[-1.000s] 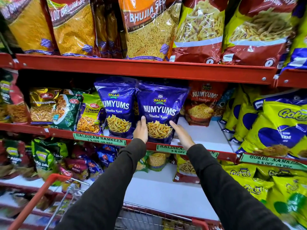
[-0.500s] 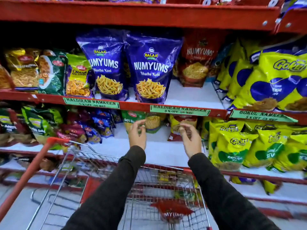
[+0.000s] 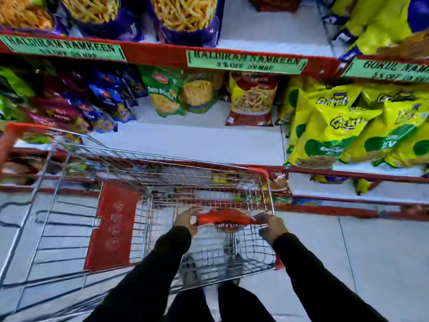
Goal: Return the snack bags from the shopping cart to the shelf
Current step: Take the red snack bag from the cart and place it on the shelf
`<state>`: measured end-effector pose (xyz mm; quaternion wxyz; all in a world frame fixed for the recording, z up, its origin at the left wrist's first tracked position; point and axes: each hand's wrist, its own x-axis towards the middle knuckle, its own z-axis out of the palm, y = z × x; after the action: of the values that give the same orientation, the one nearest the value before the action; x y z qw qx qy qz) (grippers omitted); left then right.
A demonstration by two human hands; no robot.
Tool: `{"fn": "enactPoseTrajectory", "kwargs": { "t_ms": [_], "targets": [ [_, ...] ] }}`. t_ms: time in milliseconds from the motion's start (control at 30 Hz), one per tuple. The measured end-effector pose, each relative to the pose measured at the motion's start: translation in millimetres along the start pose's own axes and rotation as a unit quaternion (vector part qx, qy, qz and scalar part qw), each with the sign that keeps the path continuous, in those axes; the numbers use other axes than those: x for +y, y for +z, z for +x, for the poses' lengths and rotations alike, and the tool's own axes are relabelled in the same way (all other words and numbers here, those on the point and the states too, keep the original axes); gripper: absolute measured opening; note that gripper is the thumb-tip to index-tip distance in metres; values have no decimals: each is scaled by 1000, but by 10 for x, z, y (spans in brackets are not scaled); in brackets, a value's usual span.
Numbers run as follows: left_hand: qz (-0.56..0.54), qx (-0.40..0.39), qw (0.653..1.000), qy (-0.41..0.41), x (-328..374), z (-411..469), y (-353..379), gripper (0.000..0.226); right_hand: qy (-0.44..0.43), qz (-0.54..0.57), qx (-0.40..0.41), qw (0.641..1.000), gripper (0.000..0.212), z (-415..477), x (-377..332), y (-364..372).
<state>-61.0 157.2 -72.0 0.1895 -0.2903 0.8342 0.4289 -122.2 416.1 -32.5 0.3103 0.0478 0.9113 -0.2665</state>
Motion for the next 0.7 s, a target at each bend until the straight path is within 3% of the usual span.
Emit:
{"fn": "enactPoseTrajectory", "kwargs": {
  "t_ms": [100,433,700],
  "targets": [
    [47,-1,999,-5,-47,59,126,46,-28,-24,10,999,28,94,68,163],
    [-36,105,994,-5,26,-60,187,18,-54,60,104,991,15,50,92,166],
    [-156,178,965,111,785,-532,-167,22,-130,167,182,960,26,-230,-168,-436]
  ]
}}
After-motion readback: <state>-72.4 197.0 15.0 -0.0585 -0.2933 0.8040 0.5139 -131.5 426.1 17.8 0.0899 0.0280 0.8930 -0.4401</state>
